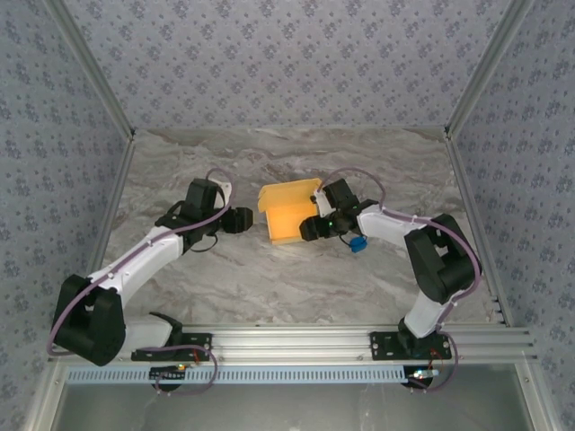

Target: Fold the paper box

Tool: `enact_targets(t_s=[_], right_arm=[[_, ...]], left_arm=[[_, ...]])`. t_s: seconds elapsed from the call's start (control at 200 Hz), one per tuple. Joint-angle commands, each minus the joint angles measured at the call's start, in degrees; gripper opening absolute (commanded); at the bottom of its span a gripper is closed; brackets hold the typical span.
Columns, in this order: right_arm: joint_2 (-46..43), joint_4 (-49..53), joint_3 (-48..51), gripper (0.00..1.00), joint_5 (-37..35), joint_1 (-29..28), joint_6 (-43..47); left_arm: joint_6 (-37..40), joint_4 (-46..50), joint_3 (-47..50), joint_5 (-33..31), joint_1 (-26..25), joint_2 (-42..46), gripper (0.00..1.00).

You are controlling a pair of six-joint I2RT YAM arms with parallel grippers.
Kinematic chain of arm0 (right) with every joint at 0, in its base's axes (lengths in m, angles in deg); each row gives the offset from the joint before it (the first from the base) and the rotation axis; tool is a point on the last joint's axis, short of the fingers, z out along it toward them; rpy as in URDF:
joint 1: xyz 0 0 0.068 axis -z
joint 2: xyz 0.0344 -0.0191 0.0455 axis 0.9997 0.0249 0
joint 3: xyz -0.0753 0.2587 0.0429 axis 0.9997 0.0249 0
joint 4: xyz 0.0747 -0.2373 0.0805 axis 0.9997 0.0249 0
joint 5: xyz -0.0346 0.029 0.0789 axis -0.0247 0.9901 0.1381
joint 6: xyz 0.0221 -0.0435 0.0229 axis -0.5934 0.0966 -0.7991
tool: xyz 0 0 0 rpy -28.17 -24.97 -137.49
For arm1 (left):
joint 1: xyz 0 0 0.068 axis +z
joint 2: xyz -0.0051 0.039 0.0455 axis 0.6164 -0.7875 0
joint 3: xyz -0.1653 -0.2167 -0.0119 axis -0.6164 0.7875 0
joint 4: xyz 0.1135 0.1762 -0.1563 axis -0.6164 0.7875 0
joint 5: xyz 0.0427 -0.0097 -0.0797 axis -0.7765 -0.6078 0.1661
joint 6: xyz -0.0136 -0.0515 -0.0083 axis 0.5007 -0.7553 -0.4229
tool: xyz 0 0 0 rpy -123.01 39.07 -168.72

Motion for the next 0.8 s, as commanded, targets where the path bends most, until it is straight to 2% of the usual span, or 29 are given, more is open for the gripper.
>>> enact_targets(t_s=[0.0,0.135,0.295,0.485,0.6,0.71,0.799], right_arm=[[-1.8,-2.8,1.6,0.7,2.2,-0.7,-2.8],[-3.3,-4.5,3.8,0.72,3.0,-1.5,-4.2],[-7.2,-3.0,5.9,0.77,0.1,-1.6,-4.2],[-12.8,1.7,7.8,0.81,-5.0,-0.5,-4.8],[-18.8,6.2,10.5,0.81,-10.5,0.2,-6.4],[-25.1,11.9,13.3,0.83,-15.6,3.0,-7.3],[-26.9,14.9,14.4,0.85,-15.1,7.8,-6.9]], left_arm=[[-0.5,-2.1,0.0,0.0,0.4,-0.3,0.61],[-0.4,-2.1,0.1,-0.1,0.4,-0.6,0.61],[-0.7,-3.0,0.5,-0.2,0.4,-0.5,0.61],[-2.2,-5.3,1.4,0.7,0.4,0.6,0.63],[-4.4,-8.1,2.4,2.9,0.3,1.3,0.63],[-5.8,-9.9,3.2,4.4,0.0,1.8,0.63],[-6.1,-10.8,3.5,4.4,-0.1,1.8,0.63]])
